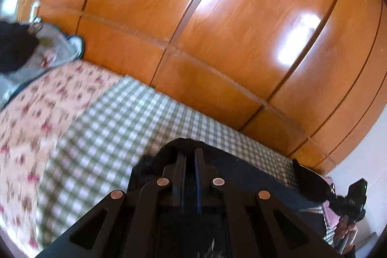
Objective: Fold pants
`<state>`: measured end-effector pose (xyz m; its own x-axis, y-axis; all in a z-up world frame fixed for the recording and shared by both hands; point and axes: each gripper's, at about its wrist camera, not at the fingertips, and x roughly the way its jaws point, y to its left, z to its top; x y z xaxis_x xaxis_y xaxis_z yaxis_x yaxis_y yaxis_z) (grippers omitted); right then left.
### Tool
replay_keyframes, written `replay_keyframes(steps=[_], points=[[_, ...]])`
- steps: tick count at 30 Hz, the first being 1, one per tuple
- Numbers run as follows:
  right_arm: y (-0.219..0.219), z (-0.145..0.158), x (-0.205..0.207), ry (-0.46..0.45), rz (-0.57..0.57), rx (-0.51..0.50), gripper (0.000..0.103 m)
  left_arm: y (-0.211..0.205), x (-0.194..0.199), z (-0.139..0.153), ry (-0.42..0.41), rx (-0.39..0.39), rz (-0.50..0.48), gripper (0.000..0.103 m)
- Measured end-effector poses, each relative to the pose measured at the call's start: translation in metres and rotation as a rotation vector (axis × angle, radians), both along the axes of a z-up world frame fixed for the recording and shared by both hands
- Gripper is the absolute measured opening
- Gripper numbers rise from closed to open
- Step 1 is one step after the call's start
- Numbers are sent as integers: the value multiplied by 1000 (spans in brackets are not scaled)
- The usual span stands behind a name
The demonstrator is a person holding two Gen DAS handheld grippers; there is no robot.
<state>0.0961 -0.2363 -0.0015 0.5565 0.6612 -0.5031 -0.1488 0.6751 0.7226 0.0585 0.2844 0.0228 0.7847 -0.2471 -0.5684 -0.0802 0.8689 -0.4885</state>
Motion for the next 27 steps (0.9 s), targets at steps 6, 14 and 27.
replay_keyframes(steps=[6, 14, 27], points=[[30, -46, -45, 107, 71, -56, 10, 10, -48, -70, 148, -97, 62, 6], [35, -97, -69, 238, 62, -91, 9, 27, -101, -138, 269, -363, 191, 21], [25, -107, -75, 249, 43, -96, 9, 23, -87, -146, 269, -655, 240, 47]])
